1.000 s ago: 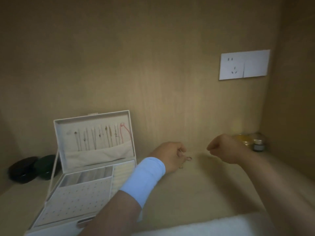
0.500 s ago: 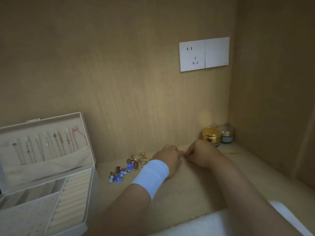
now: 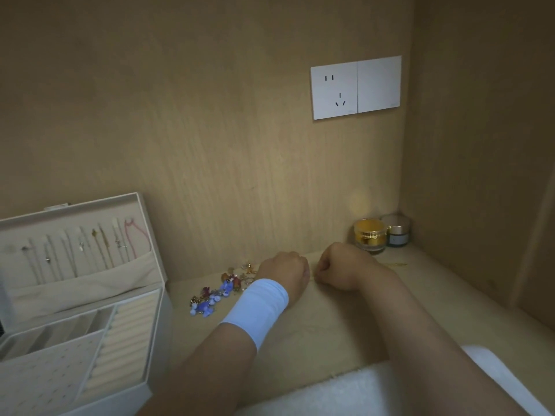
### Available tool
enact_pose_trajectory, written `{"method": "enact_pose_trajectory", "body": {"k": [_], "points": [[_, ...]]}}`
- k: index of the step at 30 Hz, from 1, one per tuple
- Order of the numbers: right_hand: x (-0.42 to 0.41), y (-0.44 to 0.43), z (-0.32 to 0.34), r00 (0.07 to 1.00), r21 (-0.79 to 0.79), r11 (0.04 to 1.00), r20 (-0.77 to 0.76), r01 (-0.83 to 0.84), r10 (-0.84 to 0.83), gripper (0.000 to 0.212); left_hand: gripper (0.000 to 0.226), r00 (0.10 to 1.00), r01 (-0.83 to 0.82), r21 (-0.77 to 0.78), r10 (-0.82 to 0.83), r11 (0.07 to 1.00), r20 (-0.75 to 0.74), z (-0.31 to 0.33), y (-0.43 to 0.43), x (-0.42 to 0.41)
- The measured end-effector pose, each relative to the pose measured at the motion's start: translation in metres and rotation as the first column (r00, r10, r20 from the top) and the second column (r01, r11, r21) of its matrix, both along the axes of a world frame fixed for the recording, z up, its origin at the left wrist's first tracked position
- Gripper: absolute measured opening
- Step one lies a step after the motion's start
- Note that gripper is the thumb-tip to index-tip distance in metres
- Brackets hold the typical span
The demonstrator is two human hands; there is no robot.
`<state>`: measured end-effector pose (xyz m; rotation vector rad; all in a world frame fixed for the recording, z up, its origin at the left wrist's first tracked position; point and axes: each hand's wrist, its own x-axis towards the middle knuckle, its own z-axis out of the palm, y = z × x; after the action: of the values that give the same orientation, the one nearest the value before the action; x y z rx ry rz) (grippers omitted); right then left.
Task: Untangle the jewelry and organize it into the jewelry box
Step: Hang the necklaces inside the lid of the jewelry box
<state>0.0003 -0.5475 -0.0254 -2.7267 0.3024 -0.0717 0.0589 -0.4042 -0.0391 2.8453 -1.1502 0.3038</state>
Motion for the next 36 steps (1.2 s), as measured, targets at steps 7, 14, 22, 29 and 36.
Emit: {"method": "enact_pose_trajectory", "body": {"k": [7,14,22,29,36], "points": [[0.0,0.013,0.022,0.992,0.535,0.837,0.109,-0.114,0.065,0.022,0.022,0.874,-0.211,-0.538,-0.088,0.816,-0.477,0.018,0.016,0.004],[-0.002,0.038,0.039,0.965,0.758,0.598,0.176,-0.259,0.195,0.012,0.02,0.683,-0.364,-0.691,-0.326,0.624,-0.654,0.042,0.063,-0.006],[-0.014,0.081,0.062,0.917,0.756,0.571,0.096,-0.32,0.387,0.016,0.017,0.665,-0.281,-0.708,-0.4,0.648,-0.63,0.076,0.14,-0.016],[-0.017,0.135,0.094,0.842,0.736,0.496,0.186,-0.46,0.506,0.016,0.003,0.457,-0.324,-0.744,-0.592,0.584,-0.664,0.109,0.216,-0.027],[0.002,0.207,0.12,0.83,0.764,0.405,0.295,-0.503,0.474,0.02,0.014,0.582,-0.269,-0.738,-0.507,0.618,-0.636,0.125,0.292,-0.018]]}}
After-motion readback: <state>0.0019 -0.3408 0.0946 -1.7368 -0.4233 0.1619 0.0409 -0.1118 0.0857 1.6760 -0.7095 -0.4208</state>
